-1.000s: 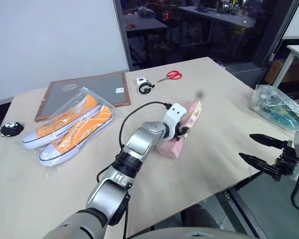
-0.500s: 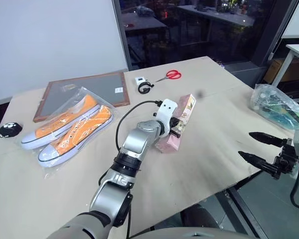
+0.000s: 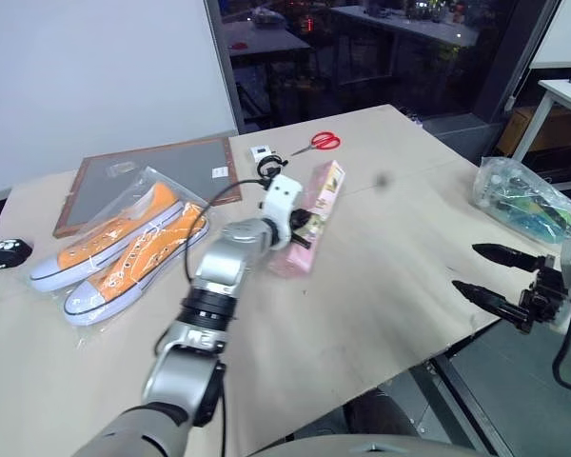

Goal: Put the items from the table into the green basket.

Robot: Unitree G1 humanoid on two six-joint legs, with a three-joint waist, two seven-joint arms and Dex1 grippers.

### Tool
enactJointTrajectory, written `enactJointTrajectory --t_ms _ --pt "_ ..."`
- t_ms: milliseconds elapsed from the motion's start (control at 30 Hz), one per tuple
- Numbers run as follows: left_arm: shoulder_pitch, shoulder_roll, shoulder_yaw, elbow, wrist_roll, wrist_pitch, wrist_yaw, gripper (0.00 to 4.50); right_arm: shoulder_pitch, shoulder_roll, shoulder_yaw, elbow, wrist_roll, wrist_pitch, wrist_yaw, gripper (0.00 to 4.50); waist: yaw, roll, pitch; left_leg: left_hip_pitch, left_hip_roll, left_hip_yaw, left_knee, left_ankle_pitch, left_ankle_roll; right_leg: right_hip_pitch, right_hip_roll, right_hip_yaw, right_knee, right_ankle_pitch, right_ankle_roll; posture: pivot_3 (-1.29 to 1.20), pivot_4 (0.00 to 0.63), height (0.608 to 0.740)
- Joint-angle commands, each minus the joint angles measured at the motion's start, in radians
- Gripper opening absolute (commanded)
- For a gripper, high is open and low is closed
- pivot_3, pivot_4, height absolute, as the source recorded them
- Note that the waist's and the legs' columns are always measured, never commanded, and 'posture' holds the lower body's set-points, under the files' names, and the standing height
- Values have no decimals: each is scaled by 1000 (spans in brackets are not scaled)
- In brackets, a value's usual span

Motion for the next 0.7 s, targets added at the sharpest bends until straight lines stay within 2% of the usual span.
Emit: enactJointTrajectory --t_ms 33,133,233,500,700 --pt "-19 76 39 -24 1 -74 -57 62 -70 -8 8 -38 49 17 -15 4500 2 0 0 -1 0 0 0 0 0 -1 0 0 0 1 2 -170 0 740" --pt "21 152 38 -61 -15 -99 -138 62 -148 -3 29 -34 82 41 -30 4500 14 0 0 -1 0 0 0 0 0 -2 0 0 0 2 3 -150 0 740" --pt "57 191 75 -78 -24 -105 -144 62 -223 0 58 -31 106 65 -38 4500 21 0 0 -1 0 -1 0 0 1 -5 0 0 0 2 3 -117 0 740" --pt "73 263 249 -112 29 -113 71 62 -416 21 183 26 118 101 0 4500 83 -1 2 -3 0 -3 0 0 1 -8 0 -2 1 2 3 -7 0 740" --pt "46 415 417 -164 71 -110 203 62 -585 84 299 117 107 109 63 4500 123 -6 8 -2 1 -3 0 0 1 -10 0 -3 3 2 3 81 0 740"
